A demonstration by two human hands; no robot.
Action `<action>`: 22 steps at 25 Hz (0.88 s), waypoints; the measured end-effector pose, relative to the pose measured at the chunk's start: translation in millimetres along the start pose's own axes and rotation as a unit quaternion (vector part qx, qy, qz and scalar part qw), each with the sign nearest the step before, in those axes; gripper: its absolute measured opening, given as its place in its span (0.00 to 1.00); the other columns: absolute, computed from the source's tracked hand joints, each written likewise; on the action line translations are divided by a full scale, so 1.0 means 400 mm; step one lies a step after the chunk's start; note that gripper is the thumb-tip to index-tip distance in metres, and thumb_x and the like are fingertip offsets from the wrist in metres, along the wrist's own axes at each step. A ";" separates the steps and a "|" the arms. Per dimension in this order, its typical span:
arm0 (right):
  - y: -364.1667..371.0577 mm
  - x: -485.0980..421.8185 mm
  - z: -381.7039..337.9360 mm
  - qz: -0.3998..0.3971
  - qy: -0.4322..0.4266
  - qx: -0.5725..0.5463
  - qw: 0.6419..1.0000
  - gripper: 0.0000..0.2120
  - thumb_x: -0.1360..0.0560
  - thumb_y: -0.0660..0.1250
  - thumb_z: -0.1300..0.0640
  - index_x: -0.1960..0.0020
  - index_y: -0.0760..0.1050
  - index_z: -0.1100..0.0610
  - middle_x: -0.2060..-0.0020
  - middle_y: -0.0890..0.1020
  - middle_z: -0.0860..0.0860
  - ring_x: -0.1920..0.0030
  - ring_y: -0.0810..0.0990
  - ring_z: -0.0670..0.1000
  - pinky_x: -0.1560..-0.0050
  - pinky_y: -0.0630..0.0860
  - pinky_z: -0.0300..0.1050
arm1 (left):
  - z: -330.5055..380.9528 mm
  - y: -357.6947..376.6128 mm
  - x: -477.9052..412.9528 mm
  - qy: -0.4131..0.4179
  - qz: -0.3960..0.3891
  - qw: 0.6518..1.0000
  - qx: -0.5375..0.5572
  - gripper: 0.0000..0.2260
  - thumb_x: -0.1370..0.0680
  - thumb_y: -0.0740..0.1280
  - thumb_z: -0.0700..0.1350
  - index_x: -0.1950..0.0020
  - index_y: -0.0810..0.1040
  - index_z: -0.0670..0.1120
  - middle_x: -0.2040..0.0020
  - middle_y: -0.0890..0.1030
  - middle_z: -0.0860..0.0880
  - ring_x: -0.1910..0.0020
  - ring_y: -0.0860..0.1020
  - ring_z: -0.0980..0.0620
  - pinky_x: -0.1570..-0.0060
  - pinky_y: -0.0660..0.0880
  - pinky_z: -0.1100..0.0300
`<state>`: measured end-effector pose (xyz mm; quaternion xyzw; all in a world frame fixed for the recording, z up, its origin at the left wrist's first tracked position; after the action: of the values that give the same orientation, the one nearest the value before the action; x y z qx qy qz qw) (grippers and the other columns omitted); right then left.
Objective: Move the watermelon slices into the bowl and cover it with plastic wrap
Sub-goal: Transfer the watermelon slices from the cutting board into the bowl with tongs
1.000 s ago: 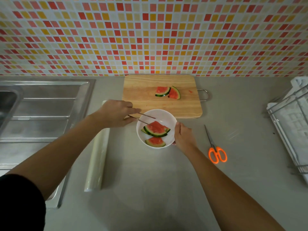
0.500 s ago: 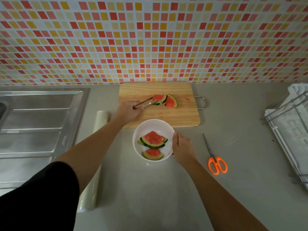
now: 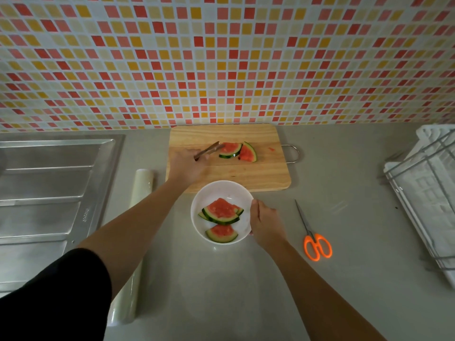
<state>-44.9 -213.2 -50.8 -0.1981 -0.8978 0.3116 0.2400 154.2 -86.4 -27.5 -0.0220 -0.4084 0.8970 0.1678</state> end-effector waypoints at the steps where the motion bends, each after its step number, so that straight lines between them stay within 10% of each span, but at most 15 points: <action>1: 0.001 -0.001 0.000 0.002 0.000 0.003 1.000 0.19 0.18 0.49 0.53 0.49 0.75 0.62 0.63 0.81 0.58 0.61 0.82 0.59 0.58 0.81 0.55 | 0.002 -0.006 -0.009 -0.012 0.006 1.000 0.020 0.10 0.22 0.64 0.49 0.60 0.80 0.47 0.70 0.74 0.52 0.67 0.72 0.53 0.72 0.66 0.72; 9: 0.011 -0.006 0.005 0.010 0.009 0.008 1.000 0.19 0.19 0.48 0.50 0.49 0.74 0.60 0.59 0.82 0.60 0.59 0.82 0.60 0.58 0.80 0.59 | -0.039 0.004 -0.091 -0.169 -0.121 0.968 0.141 0.15 0.28 0.71 0.52 0.46 0.81 0.44 0.62 0.75 0.48 0.67 0.69 0.52 0.68 0.65 0.60; 22: 0.007 -0.011 0.006 0.016 -0.009 0.005 1.000 0.19 0.18 0.48 0.52 0.51 0.75 0.61 0.63 0.80 0.59 0.61 0.81 0.60 0.57 0.80 0.57 | -0.046 0.018 -0.107 -0.203 -0.177 0.946 0.181 0.15 0.28 0.71 0.49 0.46 0.80 0.41 0.66 0.70 0.49 0.70 0.63 0.53 0.72 0.59 0.61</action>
<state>-42.2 -214.3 -55.6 -0.2086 -0.8951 0.3213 0.2280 195.9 -91.1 -49.2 0.2642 -0.2618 0.8972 0.2383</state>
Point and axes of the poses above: each hand's wrist, its own x-axis away from the middle knuckle, its own y-axis out of the palm, z = x × y, the point moved 5 cm from there along -x, towards the middle knuckle
